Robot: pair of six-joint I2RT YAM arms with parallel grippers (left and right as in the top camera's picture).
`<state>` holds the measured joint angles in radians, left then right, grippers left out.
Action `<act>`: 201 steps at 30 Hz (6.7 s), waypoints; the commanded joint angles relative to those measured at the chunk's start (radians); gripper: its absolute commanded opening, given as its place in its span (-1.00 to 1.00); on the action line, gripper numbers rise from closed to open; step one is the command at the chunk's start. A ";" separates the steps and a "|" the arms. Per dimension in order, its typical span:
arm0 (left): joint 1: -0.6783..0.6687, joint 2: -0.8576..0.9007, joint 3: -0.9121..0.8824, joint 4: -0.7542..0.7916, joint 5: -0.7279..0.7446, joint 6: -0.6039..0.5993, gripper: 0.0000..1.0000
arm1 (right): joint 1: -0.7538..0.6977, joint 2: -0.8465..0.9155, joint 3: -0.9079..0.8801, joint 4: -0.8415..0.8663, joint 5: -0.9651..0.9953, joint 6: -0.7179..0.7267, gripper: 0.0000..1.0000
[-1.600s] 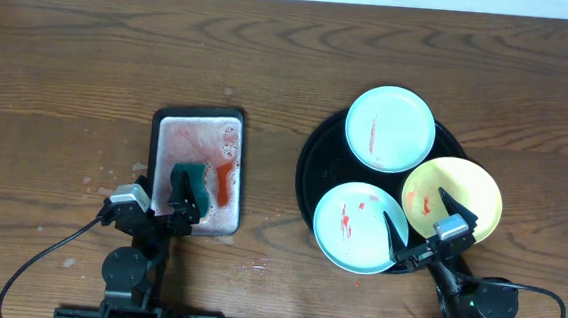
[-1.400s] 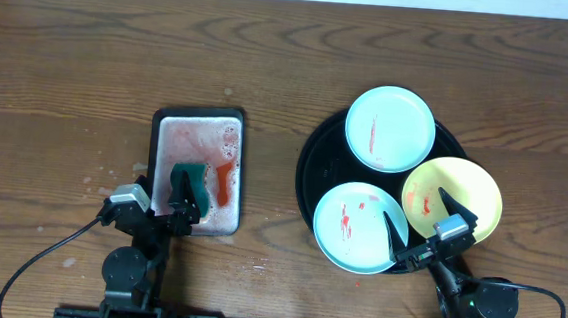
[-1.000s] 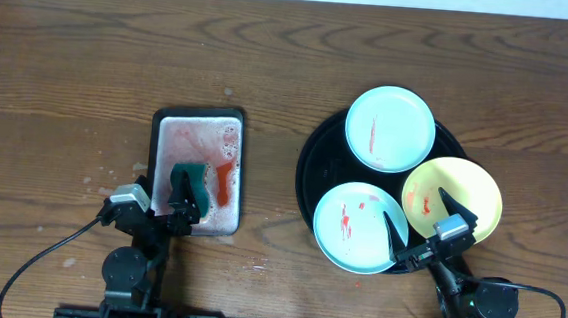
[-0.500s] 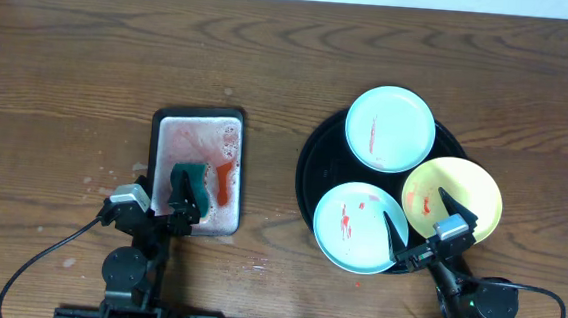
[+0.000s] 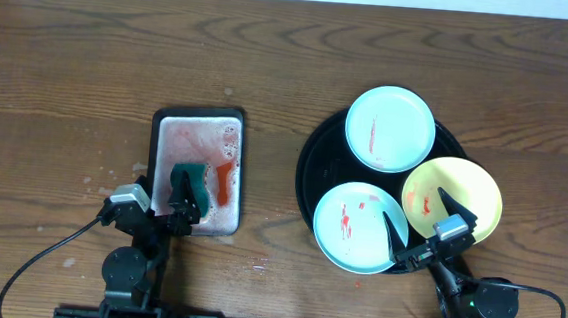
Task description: Clean dirty plates on tray and stack at the side
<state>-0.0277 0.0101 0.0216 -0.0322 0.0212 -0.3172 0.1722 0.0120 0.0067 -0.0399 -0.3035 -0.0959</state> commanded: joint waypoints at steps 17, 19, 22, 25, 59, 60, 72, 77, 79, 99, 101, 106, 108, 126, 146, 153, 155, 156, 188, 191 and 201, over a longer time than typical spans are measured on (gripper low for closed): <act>0.005 0.319 0.580 -0.409 0.312 -0.148 0.65 | -0.008 0.667 0.855 -0.593 -0.143 0.196 0.99; 0.005 0.445 0.715 -0.578 0.332 -0.136 0.65 | -0.008 0.794 0.973 -0.696 -0.151 0.196 0.98; 0.005 0.610 0.864 -0.763 0.389 -0.099 0.65 | -0.008 0.948 1.084 -0.768 -0.177 0.212 0.98; 0.004 0.748 0.949 -0.882 0.398 -0.099 0.65 | -0.008 1.052 1.108 -0.782 -0.283 0.215 0.98; 0.004 1.067 0.955 -1.002 0.589 0.010 0.96 | -0.007 1.268 0.500 -0.180 0.114 0.599 -0.98; 0.004 1.067 0.955 -1.003 0.589 0.010 0.96 | -0.007 1.269 0.500 -0.180 0.137 0.599 -0.98; -0.141 1.067 0.955 -0.892 0.595 0.056 0.98 | 0.114 1.372 0.503 -0.203 0.186 0.394 -0.82; -0.304 1.067 0.955 -0.759 0.438 0.058 0.93 | 0.095 1.329 0.623 -0.380 0.164 0.328 -0.34; -0.364 1.068 0.955 -0.703 0.369 0.046 0.93 | 0.084 1.320 0.684 -0.446 0.165 0.326 -0.31; -0.568 1.229 0.959 -0.546 0.217 -0.048 0.89 | 0.046 1.622 0.694 -0.355 0.234 0.550 -0.98; -0.568 1.229 0.959 -0.546 0.217 -0.049 0.89 | 0.028 1.602 0.704 -0.334 0.259 0.486 -0.98; -0.575 1.236 0.959 -0.505 0.217 -0.063 0.89 | 0.033 1.545 0.719 -0.364 0.328 0.300 -0.97; -0.582 1.242 0.959 -0.496 0.217 -0.067 0.89 | 0.039 1.545 0.719 -0.393 0.375 0.299 -0.98; -0.436 1.447 1.125 -0.903 -0.259 -0.310 0.61 | 0.038 1.545 0.719 -0.397 0.140 0.365 -0.54; 0.043 1.607 0.779 -0.563 0.166 0.003 -0.23 | 0.038 1.545 0.719 -0.399 0.141 0.365 0.08; 0.043 1.560 0.851 -0.653 0.169 0.006 -0.23 | 0.038 1.545 0.719 -0.406 0.141 0.365 0.04; 0.043 1.537 0.885 -0.695 0.169 0.007 0.03 | 0.038 1.545 0.719 -0.409 0.141 0.365 0.05; 0.043 1.528 0.896 -0.710 0.169 0.006 0.08 | 0.038 1.545 0.719 -0.410 0.141 0.365 0.05; -0.402 1.549 1.250 -0.740 0.259 -0.124 -0.85 | 0.039 1.546 0.711 -0.398 0.142 0.462 -0.98; -0.513 1.604 1.246 -0.658 0.258 -0.204 -0.85 | 0.039 1.546 0.701 -0.395 0.146 0.467 -0.97; -0.700 1.951 1.243 -0.397 0.343 -0.328 -0.85 | 0.039 1.546 0.698 -0.380 0.145 0.465 -0.97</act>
<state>-0.7177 1.9060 1.2644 -0.4385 0.3279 -0.5995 0.2115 1.5551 0.7223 -0.4248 -0.1612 0.3637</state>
